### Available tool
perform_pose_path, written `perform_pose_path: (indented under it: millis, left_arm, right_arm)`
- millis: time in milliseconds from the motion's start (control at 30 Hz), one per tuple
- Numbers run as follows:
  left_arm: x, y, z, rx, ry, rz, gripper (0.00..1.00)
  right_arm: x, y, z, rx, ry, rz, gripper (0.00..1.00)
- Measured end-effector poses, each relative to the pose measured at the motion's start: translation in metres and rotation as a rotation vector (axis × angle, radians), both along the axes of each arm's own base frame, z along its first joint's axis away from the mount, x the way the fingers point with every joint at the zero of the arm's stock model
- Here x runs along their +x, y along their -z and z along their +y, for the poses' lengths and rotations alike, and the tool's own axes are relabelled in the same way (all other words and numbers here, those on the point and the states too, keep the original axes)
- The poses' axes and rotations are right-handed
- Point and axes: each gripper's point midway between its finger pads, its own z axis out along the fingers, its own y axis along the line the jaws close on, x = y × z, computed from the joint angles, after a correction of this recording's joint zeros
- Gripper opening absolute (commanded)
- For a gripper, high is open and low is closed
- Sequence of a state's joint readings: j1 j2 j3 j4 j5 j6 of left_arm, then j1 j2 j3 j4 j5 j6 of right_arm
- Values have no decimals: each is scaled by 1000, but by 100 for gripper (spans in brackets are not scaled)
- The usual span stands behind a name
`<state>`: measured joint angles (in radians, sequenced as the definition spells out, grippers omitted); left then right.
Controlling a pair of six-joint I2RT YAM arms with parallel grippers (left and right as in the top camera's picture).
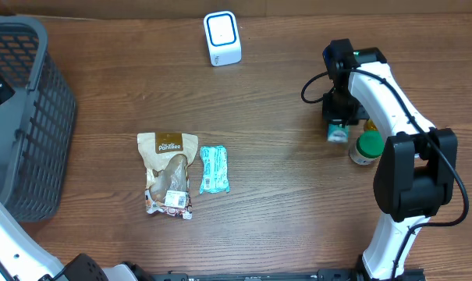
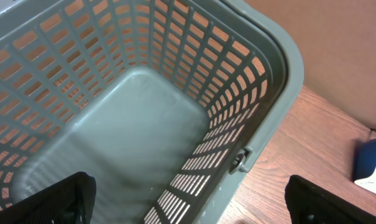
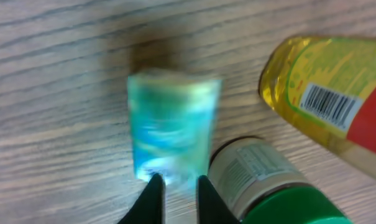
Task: Scan the item barcode
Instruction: 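Open the right gripper and move it left toward the larger teal packet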
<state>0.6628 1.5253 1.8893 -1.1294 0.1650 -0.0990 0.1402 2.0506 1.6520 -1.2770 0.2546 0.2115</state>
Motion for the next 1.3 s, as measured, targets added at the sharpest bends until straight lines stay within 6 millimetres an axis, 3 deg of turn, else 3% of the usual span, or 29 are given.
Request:
perform_pose_path:
  millis: [267, 500, 1100, 1300]
  left_arm:
    - [0, 0, 0, 0, 0, 0, 100]
    - [0, 0, 0, 0, 0, 0, 100]
    - [0, 0, 0, 0, 0, 0, 100]
    - [0, 0, 0, 0, 0, 0, 100]
  right_arm:
    - [1, 2, 3, 18, -3, -4, 31]
    - [5, 5, 24, 138, 1, -17, 20]
    - [21, 8, 34, 193, 35, -85, 22]
    - [9, 22, 54, 307, 39, -40, 25]
